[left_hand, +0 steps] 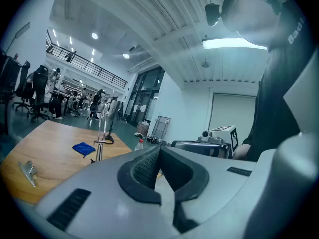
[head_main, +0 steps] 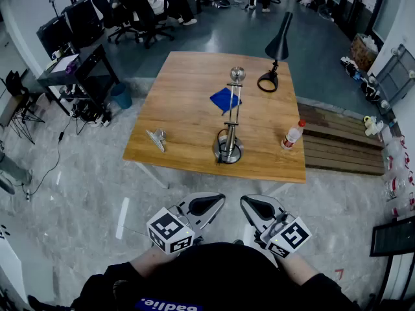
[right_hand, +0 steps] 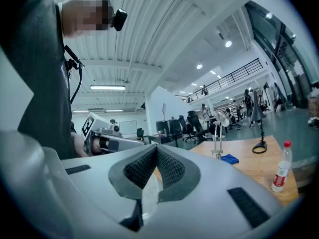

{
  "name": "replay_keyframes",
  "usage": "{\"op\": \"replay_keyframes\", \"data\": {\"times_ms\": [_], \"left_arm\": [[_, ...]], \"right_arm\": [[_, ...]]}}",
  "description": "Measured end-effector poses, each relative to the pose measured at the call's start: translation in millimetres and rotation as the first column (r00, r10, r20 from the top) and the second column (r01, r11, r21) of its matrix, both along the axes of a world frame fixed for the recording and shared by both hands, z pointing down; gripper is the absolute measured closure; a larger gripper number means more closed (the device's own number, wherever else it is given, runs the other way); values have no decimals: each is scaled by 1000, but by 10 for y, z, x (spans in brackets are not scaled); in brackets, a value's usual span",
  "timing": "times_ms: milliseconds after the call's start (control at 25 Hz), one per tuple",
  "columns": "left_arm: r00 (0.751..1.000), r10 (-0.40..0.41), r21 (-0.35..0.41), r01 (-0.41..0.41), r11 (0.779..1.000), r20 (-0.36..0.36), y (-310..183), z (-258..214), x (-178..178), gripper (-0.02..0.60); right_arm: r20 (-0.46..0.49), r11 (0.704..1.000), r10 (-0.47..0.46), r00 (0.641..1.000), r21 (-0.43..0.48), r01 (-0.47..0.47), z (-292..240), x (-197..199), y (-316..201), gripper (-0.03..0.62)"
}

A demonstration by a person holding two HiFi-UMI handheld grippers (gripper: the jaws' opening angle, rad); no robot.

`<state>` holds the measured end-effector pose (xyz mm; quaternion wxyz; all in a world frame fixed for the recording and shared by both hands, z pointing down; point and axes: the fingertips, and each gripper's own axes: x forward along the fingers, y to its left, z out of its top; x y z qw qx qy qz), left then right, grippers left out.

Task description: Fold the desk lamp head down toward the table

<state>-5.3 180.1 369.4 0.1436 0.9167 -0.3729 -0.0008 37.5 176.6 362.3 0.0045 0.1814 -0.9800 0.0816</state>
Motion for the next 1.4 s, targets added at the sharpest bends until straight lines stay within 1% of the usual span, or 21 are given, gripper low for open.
{"op": "replay_keyframes", "data": {"times_ms": [360, 520, 640, 920, 1040, 1160, 1400], "left_arm": [[1000, -8, -4, 8, 1000, 8, -107, 54, 79, 574], [1000, -17, -5, 17, 1000, 7, -172, 37, 135, 574], [999, -39, 0, 39, 999, 22, -262, 38, 165, 574], [994, -97, 37, 95, 995, 57, -544, -28, 240, 574], [992, -105, 46, 102, 994, 68, -714, -37, 237, 574], [993, -93, 71, 88, 994, 67, -973, -58, 94, 574], [999, -24, 92, 19, 996, 47, -1666, 0, -421, 574]], "right_arm": [[2, 1000, -19, 1000, -4, 19, 55, 37, -100, 589], [42, 999, -46, 998, -4, 46, -6, 76, -139, 589], [59, 998, -64, 996, -4, 64, -14, 129, -209, 588], [45, 993, -113, 993, -11, 114, 105, 279, -443, 588], [36, 993, -120, 992, -15, 121, 137, 309, -569, 588], [17, 993, -114, 993, -5, 114, 170, 197, -770, 588], [-11, 998, -60, 998, 31, 60, 217, -269, -1375, 588]]}}
